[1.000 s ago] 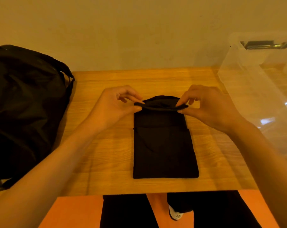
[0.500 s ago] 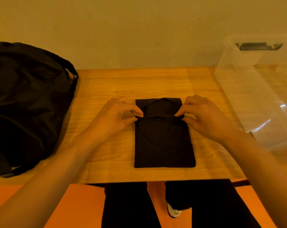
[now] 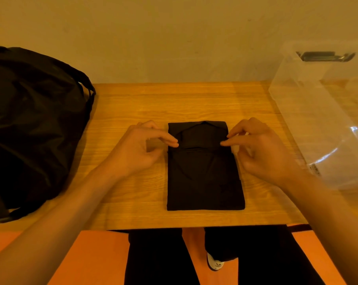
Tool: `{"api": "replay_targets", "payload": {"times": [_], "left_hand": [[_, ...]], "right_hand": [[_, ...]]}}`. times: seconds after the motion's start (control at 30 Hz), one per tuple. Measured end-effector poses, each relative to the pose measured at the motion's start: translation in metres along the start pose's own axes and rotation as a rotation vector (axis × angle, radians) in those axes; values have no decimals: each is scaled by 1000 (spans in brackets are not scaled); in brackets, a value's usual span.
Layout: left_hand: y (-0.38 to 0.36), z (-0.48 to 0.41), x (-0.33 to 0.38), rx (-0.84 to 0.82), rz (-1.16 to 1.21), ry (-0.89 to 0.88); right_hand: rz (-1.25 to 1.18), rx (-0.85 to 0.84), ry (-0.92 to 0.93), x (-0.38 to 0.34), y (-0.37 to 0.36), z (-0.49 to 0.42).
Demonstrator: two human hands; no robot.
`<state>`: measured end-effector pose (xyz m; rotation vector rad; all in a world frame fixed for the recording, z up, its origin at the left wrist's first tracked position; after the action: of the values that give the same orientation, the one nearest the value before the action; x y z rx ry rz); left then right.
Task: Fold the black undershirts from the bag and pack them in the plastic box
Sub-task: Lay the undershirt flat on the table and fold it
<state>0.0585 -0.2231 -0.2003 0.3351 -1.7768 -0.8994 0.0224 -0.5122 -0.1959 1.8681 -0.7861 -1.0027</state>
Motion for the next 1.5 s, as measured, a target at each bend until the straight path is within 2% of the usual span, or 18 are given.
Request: {"api": "replay_targets", "payload": {"times": [0.1,0.2,0.33,0.47,0.6,0.7,0.77,0.9,1.0,1.1,1.17,1.23,1.33,1.43,1.5], "left_hand": [[3,-15,8,199,193,32],[-7,-34,12,178,76,75],[-23,-44,9,46,-183,-23],[-25,-45,6,96,-237,-121],[-22,-39,-3,53,-278,-234],[-18,-37,-8,37,-228,-214],[-13,-36,-4,69,-106,-171],[-10,-54,19,190,127,-12],[-21,-77,30,59,-17,165],[-40,-76,30,-216,-266,158],[-52,-66,23,-313,-402,130],[-59,-57,15,-314,-508,96],[-58,-54,7,-281,-481,89],[-50,-53,9,-255,-270,128],[-41,-48,15,-152,-119,117]], "right_hand": [[-87,162,-219,-1,5,-18],[-81,83,-407,10,-9,-42],[27,49,-341,16,-22,-49],[48,204,-187,17,-24,-39],[76,239,-84,22,-28,-25],[124,166,-72,26,-26,-25],[138,142,-83,24,-20,-30],[-11,231,-119,4,0,-55],[-26,110,-273,-2,-4,-84],[85,-169,-271,-4,-34,-88],[145,-309,-254,-1,-53,-75],[137,-343,-301,6,-59,-64],[105,-328,-348,14,-60,-61],[86,-345,-375,17,-55,-59],[112,-273,-364,16,-45,-58]]}}
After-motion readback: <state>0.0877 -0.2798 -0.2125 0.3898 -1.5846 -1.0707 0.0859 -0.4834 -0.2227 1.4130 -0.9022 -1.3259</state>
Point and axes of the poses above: each hand's wrist, its own z-axis away from the middle knuckle, its own y-axis out of the back of the hand, x = y × z, the point moved 2 cm from there along -z, towards the middle knuckle, and after that the axes turned 1 degree about y, right-handed, at the moved point
